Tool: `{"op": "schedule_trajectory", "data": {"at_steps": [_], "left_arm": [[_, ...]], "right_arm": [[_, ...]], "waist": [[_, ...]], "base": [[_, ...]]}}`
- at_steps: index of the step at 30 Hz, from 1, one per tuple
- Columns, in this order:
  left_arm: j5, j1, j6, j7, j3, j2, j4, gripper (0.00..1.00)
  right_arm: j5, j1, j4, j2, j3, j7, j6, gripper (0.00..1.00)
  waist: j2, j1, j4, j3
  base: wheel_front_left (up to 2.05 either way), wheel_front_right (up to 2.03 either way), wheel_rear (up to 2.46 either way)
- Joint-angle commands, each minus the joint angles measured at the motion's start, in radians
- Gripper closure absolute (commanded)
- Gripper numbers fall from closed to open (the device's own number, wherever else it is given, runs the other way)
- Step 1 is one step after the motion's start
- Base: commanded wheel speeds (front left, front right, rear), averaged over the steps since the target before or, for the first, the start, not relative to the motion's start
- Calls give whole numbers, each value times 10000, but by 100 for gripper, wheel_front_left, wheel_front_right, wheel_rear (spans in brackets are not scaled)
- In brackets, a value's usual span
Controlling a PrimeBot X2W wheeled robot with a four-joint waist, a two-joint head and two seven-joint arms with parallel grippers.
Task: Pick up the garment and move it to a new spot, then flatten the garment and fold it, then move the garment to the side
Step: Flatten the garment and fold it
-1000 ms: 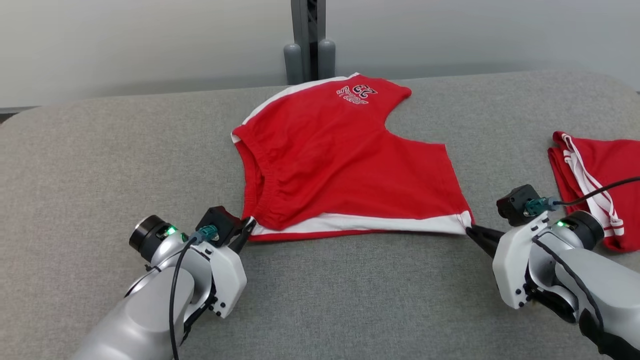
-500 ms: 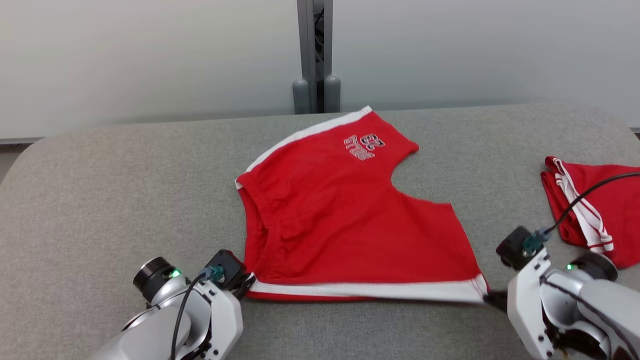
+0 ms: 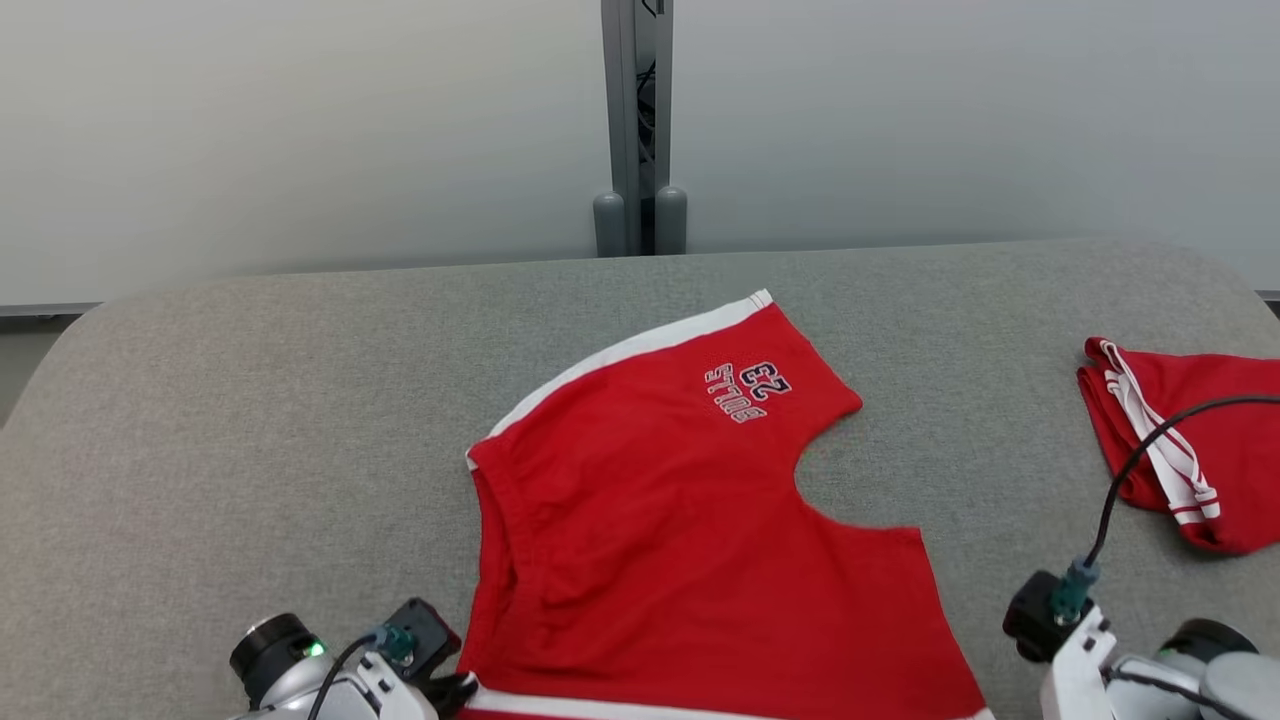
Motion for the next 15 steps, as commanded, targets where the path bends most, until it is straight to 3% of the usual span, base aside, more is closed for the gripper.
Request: {"op": "schedule_trajectory", "data": {"at_steps": [1, 8, 15], "left_arm": [[-44, 162, 15, 113, 14, 285, -167, 100], [-339, 677, 205, 726, 15, 1058, -1821, 100], [-462, 693, 641, 868, 217, 1311, -2772, 100]], "right_arm": [[-91, 219, -121, -290, 9, 242, -6, 100], [20, 965, -1309, -922, -151, 935, -5, 100], [-360, 1231, -1496, -651, -817, 654, -5, 100]], "waist": [[0, 0, 20, -5], [0, 0, 73, 18], [0, 0, 62, 69]], "base": [[0, 0, 0], [0, 0, 0], [0, 0, 0]]}}
